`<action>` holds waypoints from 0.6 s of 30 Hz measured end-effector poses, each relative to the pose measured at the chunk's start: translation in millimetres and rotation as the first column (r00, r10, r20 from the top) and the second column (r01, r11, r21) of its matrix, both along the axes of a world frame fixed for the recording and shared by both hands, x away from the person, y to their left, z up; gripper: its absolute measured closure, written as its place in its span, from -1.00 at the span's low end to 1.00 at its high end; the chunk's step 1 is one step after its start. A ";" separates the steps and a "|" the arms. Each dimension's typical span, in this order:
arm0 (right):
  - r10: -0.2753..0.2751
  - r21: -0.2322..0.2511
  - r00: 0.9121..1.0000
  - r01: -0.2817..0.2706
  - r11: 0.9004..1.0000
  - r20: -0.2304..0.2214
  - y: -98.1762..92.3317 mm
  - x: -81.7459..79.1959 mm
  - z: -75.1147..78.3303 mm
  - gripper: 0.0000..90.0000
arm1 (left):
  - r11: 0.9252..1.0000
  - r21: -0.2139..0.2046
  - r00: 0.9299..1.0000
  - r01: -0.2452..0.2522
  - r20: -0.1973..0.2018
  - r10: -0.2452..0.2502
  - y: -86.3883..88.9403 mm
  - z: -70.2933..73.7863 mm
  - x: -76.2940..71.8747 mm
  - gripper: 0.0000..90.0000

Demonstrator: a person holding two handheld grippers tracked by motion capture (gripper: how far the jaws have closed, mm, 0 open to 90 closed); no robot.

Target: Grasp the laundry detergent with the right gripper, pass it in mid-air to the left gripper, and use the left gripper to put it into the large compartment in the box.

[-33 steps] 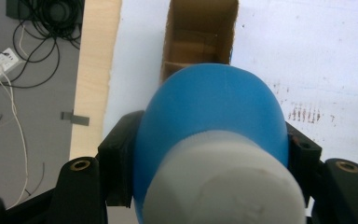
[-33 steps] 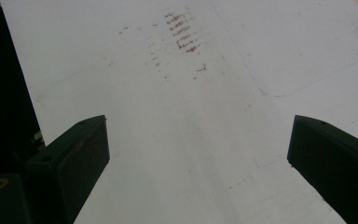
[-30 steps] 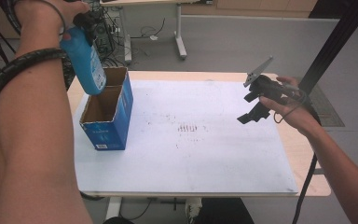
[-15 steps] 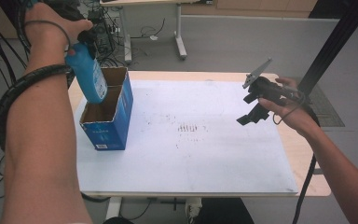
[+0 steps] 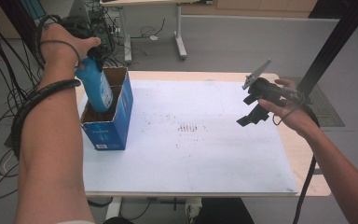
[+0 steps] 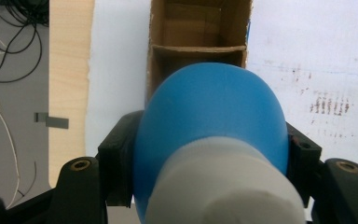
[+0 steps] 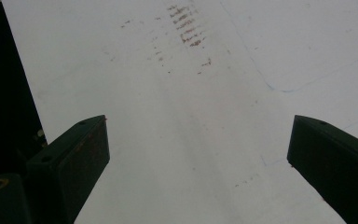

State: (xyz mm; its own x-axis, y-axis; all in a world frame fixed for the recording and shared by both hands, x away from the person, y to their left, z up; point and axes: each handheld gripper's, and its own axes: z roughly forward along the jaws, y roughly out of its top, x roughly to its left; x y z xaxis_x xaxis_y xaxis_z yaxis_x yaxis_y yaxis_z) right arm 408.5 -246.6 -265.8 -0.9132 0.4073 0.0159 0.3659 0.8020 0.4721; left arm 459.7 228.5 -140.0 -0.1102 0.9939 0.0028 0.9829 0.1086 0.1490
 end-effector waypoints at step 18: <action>0.002 -0.017 1.000 -0.003 1.000 -0.013 2.3 -0.3 -4.9 -0.87 | 0.999 0.010 0.999 0.033 -0.043 -0.033 0.8 -56.9 0.8 -0.19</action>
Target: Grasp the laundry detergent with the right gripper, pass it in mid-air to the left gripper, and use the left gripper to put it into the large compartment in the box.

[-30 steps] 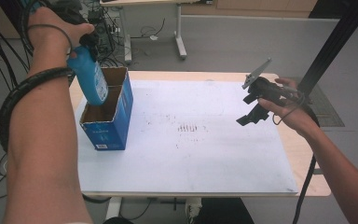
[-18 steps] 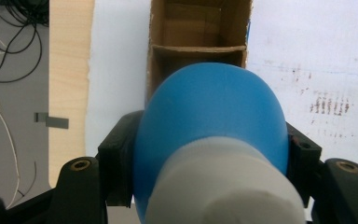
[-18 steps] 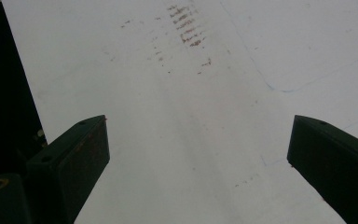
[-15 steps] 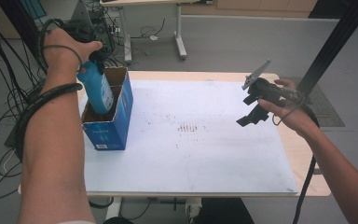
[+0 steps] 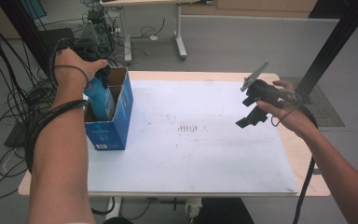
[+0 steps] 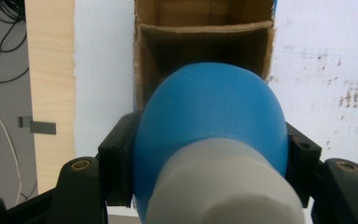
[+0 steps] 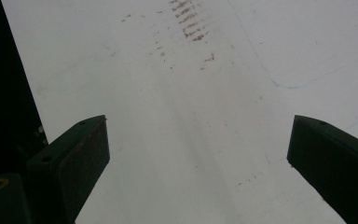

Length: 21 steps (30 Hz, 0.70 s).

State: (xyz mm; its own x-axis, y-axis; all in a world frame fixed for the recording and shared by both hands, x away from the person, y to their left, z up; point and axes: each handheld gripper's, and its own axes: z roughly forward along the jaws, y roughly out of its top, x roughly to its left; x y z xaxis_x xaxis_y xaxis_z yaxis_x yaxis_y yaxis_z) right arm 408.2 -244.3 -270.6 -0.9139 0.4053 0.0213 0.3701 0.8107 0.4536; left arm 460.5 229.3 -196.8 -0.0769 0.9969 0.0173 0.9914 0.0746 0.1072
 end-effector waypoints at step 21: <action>-0.002 -0.015 1.000 0.002 1.000 -0.004 6.8 5.2 -5.5 -0.87 | 1.000 -0.007 0.999 0.026 -0.036 -0.027 1.2 -47.1 3.0 -0.19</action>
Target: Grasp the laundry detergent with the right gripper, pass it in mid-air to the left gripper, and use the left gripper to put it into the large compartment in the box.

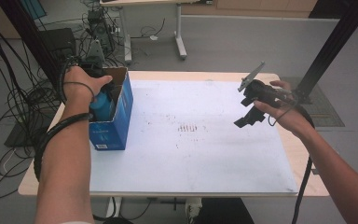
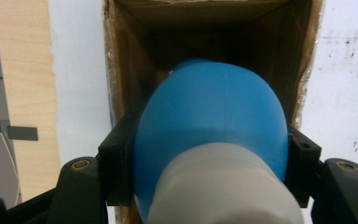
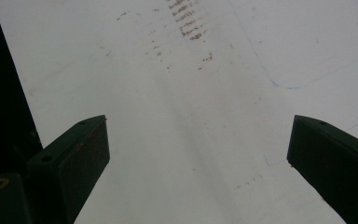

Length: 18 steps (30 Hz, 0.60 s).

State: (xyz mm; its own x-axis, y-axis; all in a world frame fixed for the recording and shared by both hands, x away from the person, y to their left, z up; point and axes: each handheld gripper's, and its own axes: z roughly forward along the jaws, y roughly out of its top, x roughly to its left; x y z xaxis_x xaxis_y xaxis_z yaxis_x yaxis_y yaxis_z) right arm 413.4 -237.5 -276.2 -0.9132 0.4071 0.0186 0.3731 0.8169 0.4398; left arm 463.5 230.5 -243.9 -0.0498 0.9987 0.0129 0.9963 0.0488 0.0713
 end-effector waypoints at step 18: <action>0.008 -0.006 1.000 -0.008 1.000 -0.008 8.2 4.0 -7.0 -0.87 | 0.999 0.011 0.999 0.038 -0.010 -0.038 -4.9 -31.4 -0.7 -0.19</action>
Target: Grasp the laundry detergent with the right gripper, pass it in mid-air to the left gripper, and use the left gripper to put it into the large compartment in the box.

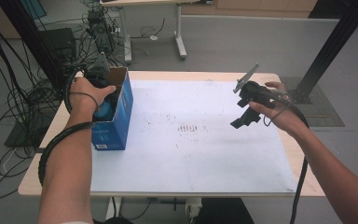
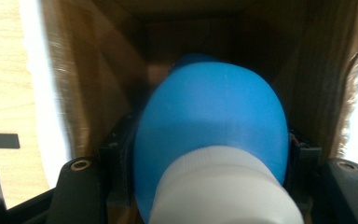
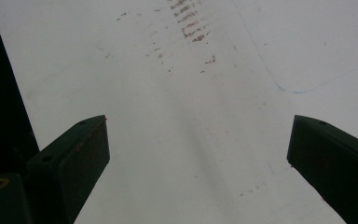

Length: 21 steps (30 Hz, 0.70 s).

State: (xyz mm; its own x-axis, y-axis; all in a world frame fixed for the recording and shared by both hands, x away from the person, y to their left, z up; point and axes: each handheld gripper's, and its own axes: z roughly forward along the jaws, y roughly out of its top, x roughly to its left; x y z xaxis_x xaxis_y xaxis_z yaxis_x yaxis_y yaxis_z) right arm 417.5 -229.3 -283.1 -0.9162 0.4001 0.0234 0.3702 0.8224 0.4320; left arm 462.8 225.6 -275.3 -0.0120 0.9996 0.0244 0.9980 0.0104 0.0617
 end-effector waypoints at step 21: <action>0.005 -0.018 1.000 -0.005 1.000 0.001 4.6 2.0 2.2 -0.87 | 1.000 0.011 1.000 0.000 0.016 0.000 -3.0 -2.6 2.1 -0.19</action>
State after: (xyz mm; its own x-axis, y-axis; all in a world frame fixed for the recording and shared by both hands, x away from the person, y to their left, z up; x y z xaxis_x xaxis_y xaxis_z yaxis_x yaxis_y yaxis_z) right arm 419.5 -224.7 -280.9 -0.9181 0.3961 0.0157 0.3660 0.8318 0.4174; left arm 464.9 222.6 -277.9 -0.0127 0.9993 0.0349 0.9969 0.0100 0.0783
